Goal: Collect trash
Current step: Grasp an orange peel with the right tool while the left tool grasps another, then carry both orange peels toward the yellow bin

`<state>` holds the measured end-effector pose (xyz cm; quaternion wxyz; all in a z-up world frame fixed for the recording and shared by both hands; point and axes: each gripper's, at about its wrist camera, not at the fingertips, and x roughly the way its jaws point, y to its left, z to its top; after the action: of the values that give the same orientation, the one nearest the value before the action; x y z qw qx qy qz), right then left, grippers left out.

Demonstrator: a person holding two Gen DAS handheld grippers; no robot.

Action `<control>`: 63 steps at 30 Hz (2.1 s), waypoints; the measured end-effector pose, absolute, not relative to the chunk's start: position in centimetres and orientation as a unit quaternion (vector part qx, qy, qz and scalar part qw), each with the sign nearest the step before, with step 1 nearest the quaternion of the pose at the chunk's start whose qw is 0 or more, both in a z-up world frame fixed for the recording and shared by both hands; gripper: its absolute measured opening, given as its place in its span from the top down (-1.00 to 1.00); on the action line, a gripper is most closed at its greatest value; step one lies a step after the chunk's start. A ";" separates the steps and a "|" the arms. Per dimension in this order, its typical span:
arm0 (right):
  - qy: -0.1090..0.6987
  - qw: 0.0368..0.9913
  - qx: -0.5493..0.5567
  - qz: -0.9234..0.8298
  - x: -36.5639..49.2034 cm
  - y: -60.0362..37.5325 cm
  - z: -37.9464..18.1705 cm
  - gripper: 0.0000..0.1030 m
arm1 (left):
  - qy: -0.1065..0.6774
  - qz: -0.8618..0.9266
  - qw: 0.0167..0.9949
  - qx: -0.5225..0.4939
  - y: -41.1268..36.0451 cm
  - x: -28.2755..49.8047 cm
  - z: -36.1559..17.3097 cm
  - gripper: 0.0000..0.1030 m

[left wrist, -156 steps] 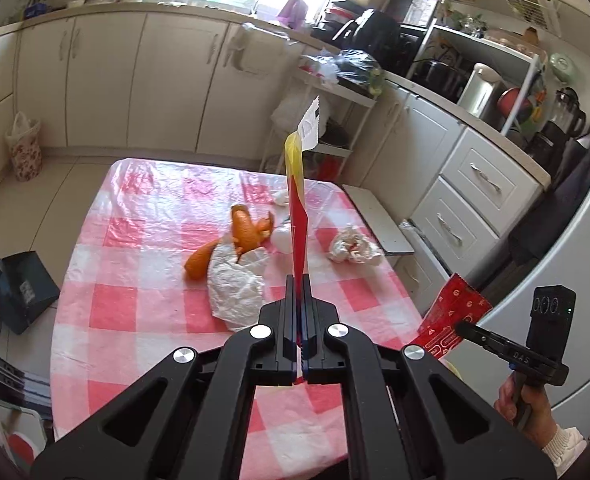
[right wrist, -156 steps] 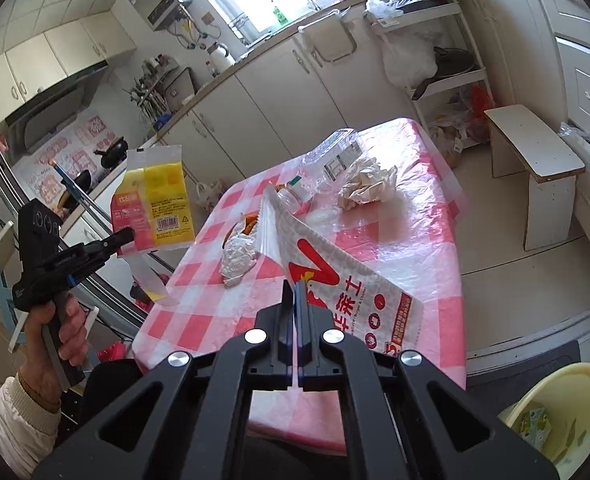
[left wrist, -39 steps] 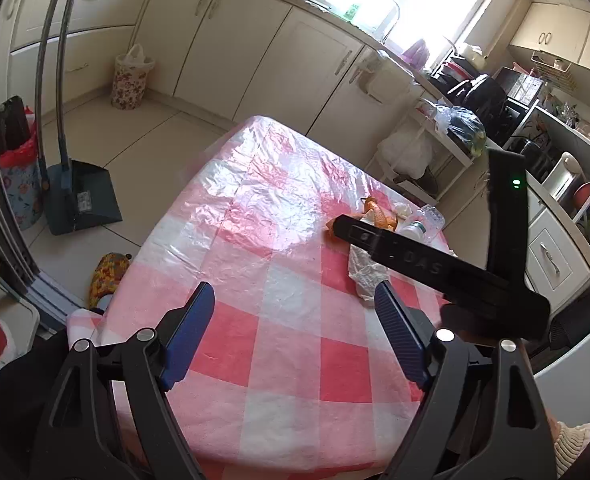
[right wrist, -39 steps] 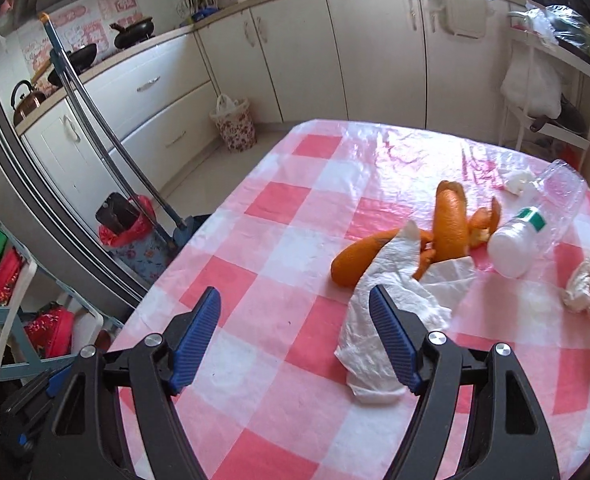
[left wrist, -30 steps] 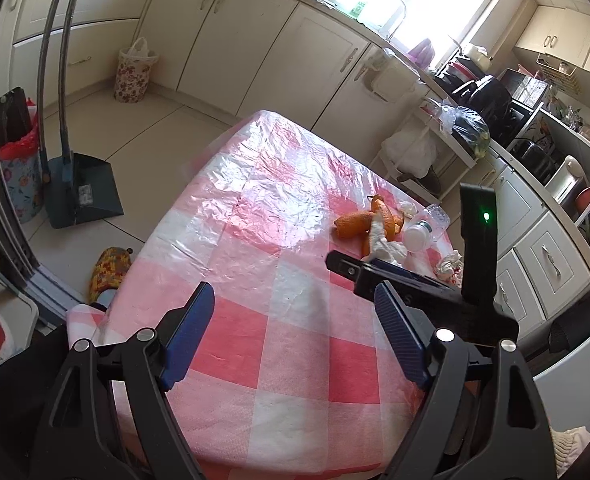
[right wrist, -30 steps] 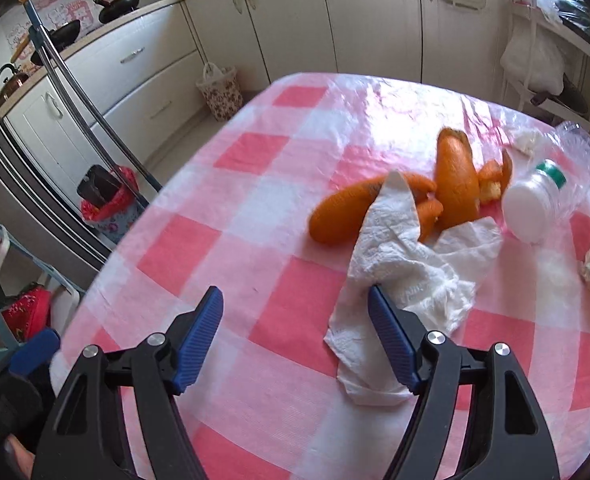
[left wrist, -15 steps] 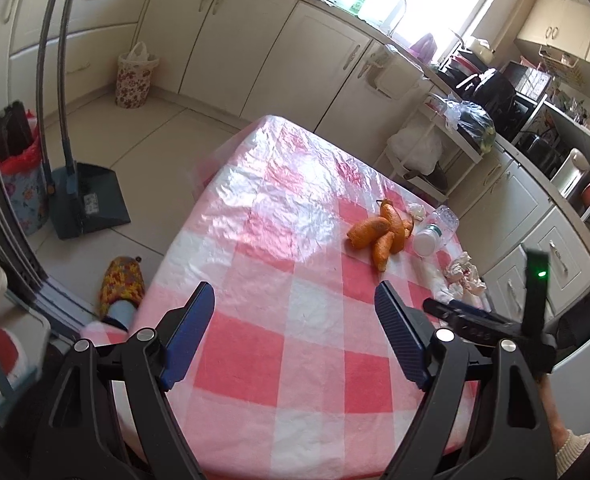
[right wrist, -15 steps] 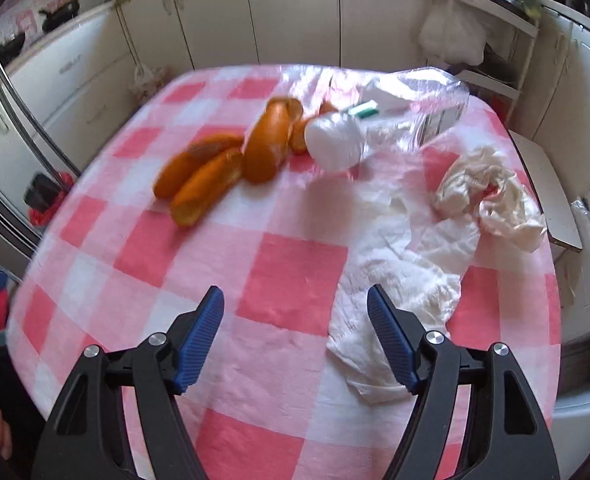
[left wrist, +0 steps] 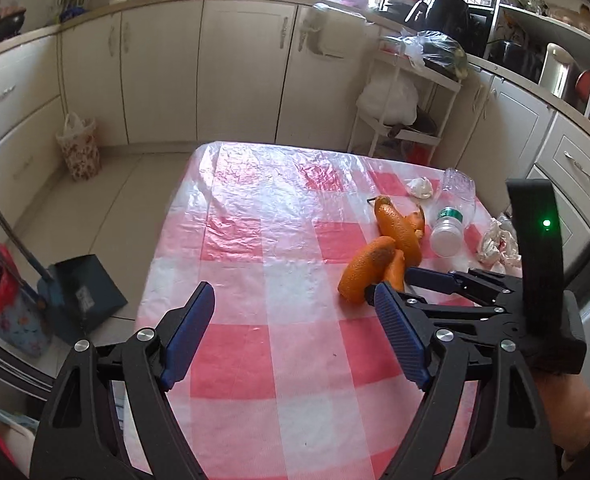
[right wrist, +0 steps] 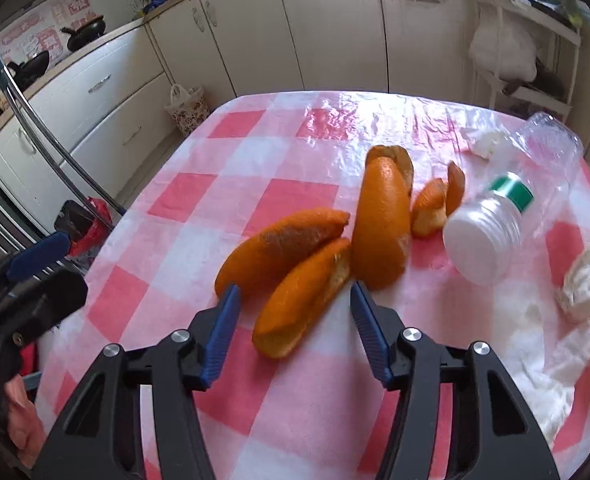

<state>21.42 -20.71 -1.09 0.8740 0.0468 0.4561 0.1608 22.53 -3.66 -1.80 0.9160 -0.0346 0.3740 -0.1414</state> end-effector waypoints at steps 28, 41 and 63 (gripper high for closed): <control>0.486 0.846 0.114 0.190 12.4 -27.1 1.2 0.70 | 0.452 -0.145 0.880 -0.028 -12.6 32.0 -6.0 0.26; 0.418 0.867 0.173 0.209 9.1 -29.0 4.5 0.70 | 0.448 -0.166 0.877 -0.055 -7.9 23.1 -2.5 0.77; 0.303 0.917 0.244 0.085 -5.8 -44.7 9.9 0.70 | 0.377 -0.358 0.853 -0.047 -22.8 6.0 8.9 0.77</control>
<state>-5.78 -44.73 9.87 0.9172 0.2441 0.3032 0.0850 5.99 -22.85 8.93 0.8533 -0.0470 0.3767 -0.3575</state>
